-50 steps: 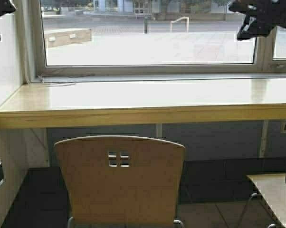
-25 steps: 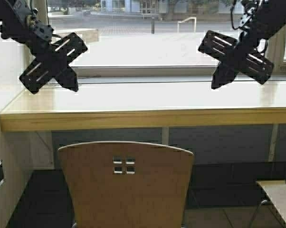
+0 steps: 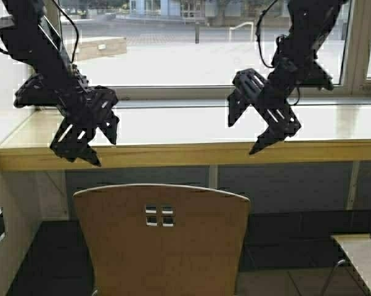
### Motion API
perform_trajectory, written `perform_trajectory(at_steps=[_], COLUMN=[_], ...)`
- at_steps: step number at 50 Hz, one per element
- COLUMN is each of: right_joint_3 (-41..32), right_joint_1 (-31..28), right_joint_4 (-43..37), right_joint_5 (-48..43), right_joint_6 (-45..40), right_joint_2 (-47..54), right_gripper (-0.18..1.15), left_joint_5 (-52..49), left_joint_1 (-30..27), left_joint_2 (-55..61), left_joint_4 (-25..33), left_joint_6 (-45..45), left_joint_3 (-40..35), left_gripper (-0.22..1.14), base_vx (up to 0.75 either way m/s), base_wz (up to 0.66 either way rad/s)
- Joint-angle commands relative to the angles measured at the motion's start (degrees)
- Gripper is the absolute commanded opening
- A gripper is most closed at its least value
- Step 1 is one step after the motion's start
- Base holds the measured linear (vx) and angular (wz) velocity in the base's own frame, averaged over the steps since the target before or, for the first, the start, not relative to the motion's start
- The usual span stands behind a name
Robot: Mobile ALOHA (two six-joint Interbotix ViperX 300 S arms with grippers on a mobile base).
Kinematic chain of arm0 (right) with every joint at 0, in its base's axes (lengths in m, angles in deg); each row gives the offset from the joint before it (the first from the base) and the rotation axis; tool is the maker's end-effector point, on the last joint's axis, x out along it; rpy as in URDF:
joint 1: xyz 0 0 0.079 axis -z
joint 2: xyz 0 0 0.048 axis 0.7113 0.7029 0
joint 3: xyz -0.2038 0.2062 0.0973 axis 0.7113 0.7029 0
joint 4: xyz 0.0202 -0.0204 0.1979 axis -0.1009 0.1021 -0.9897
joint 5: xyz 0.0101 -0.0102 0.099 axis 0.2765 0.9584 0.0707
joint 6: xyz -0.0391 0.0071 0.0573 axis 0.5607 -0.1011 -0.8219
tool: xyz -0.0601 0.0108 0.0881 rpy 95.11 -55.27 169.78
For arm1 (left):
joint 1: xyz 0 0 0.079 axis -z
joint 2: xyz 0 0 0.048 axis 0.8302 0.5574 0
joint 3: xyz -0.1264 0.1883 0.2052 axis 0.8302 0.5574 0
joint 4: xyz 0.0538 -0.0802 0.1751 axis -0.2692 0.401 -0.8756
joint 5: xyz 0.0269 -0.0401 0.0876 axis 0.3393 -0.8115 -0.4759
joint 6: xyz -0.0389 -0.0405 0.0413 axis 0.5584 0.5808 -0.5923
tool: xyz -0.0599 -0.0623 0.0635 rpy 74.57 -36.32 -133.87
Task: Push the chairs under the table
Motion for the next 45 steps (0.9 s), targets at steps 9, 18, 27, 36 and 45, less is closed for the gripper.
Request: perform_trajectory(at_steps=[9,18,27,36,45], right_joint_3=[-9.1,-15.5,-23.3,-28.4,-31.6], right_joint_1=[-0.6,-1.1,-1.2,-1.1,-1.1], right_joint_4=[-13.8,-14.8,-14.8,-14.8,-14.9], right_joint_5=[-0.1,-0.4,-0.3,0.8,0.9], right_joint_6=[0.1,0.1,0.1,0.1,0.1], right_joint_2=[9.2,16.1,22.6,27.1,30.9], right_gripper=[1.02,1.02,1.02,1.02,1.02], left_joint_5=[-0.9,-2.6,-2.3,-2.1,0.4], left_joint_1=[0.2,0.2,0.2,0.2,0.2], left_joint_2=[8.4,14.7,19.9,23.4,25.6], left_joint_4=[8.4,13.6,17.1,18.5,20.0], left_joint_6=[0.4,0.4,0.3,0.3,0.3], left_joint_3=[-10.5,-15.6,-21.5,-25.6,-26.2], left_gripper=[1.03,1.03,1.03,1.02,1.02], base_vx=[0.0,0.0,0.0,0.0,0.01], base_wz=[-0.01,0.0,0.0,0.0,0.0])
